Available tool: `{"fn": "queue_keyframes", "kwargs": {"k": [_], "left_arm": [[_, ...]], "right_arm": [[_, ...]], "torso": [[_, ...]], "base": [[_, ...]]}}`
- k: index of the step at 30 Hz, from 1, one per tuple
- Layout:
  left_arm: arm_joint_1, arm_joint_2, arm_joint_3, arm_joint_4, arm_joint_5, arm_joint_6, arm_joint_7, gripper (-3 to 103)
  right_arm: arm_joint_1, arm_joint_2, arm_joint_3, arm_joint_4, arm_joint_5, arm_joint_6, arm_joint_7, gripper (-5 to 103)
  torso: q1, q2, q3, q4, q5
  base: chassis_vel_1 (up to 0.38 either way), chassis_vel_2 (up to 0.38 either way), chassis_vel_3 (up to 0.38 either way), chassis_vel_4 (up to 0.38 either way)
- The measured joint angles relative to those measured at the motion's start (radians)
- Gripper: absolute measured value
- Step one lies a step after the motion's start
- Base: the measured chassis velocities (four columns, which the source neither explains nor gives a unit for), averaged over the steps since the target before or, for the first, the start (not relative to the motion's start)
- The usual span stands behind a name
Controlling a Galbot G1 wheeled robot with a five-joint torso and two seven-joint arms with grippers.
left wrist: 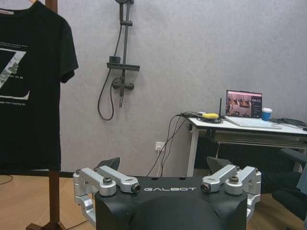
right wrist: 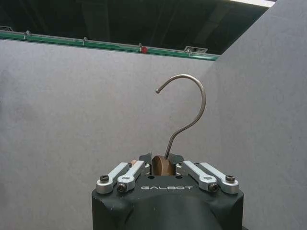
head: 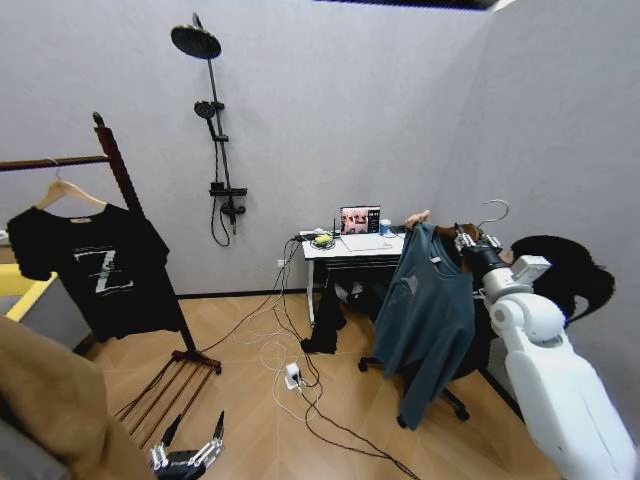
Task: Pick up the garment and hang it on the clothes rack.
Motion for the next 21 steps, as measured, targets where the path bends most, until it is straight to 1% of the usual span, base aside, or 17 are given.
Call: {"fn": "queue_keyframes", "kwargs": {"k": [1,2,4,6,8,13,15,17,18,20,21], "left_arm": [[0.0,0.0,0.0,0.0,0.0,0.0,0.0,100],[0.0,0.0,0.0,0.0,0.0,0.0,0.0,100],[0.0,0.0,0.0,0.0,0.0,0.0,0.0,100],[0.0,0.0,0.0,0.0,0.0,0.0,0.0,100],[0.0,0.0,0.0,0.0,0.0,0.0,0.0,100],[0.0,0.0,0.0,0.0,0.0,0.0,0.0,100],[0.0,0.0,0.0,0.0,0.0,0.0,0.0,100],[0.0,0.0,0.0,0.0,0.0,0.0,0.0,100],[0.0,0.0,0.0,0.0,0.0,0.0,0.0,100],[0.0,0.0,0.0,0.0,0.0,0.0,0.0,100],[0.0,0.0,0.0,0.0,0.0,0.0,0.0,100]], "right_arm": [[-0.002,0.0,0.001,0.002,0.001,0.002,0.0,19],[-0.002,0.0,0.001,0.002,0.001,0.002,0.0,19],[-0.006,0.0,0.005,0.005,0.002,0.003,0.0,13],[-0.008,0.0,0.01,0.006,0.002,0.003,0.001,13],[-0.015,0.0,0.018,0.01,0.003,0.003,0.004,11],[-0.027,-0.002,0.024,0.021,0.007,0.004,0.005,11],[-0.034,-0.001,0.025,0.032,0.015,0.004,0.006,7],[-0.043,0.003,0.025,0.048,0.027,0.005,0.009,12],[-0.043,0.003,0.025,0.048,0.027,0.005,0.009,12],[-0.058,0.009,0.017,0.062,0.038,0.005,0.018,22],[-0.058,0.009,0.017,0.062,0.038,0.005,0.018,22]], "torso": [[0.0,0.0,0.0,0.0001,0.0],[0.0,0.0,0.0,0.0001,0.0],[0.0,0.0,0.0,0.0008,-0.0002],[0.0,0.0,0.0,0.0008,-0.0002],[0.0,0.0,0.0,0.0,0.0001],[0.0,0.0,0.0,-0.0004,0.0002],[0.0,0.0,0.0,-0.0006,0.0002],[0.0,0.0,0.0,-0.0003,0.0],[0.0,0.0,0.0,-0.0003,0.0],[0.0,0.0,0.0,-0.0001,-0.0002],[0.0,0.0,0.0,-0.0001,-0.0002]], "base": [[0.0,0.0,0.0,0.0],[0.0,0.0,0.0,0.0],[0.0,0.0,0.0,0.0],[0.0,0.0,0.0,0.0],[0.0,0.0,0.0,0.0],[0.0,0.0,0.0,0.0],[0.0,0.0,0.0,0.0],[0.0,0.0,0.0,0.0],[0.0,0.0,0.0,0.0],[0.0,0.0,0.0,0.0],[0.0,0.0,0.0,0.0]]}}
